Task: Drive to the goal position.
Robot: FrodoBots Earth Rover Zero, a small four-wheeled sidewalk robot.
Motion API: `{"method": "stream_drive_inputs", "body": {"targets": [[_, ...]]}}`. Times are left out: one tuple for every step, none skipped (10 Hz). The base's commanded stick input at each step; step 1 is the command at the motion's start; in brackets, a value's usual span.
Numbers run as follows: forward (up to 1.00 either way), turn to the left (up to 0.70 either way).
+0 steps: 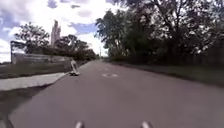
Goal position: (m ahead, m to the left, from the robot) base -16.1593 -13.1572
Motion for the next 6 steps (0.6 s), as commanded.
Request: {"method": "stream_drive_inputs", "body": {"targets": [[0.0, -0.45], [0.0, -0.45], [0.0, -0.45], [0.0, -0.45], [0.0, -0.45], [0.0, -0.45]]}}
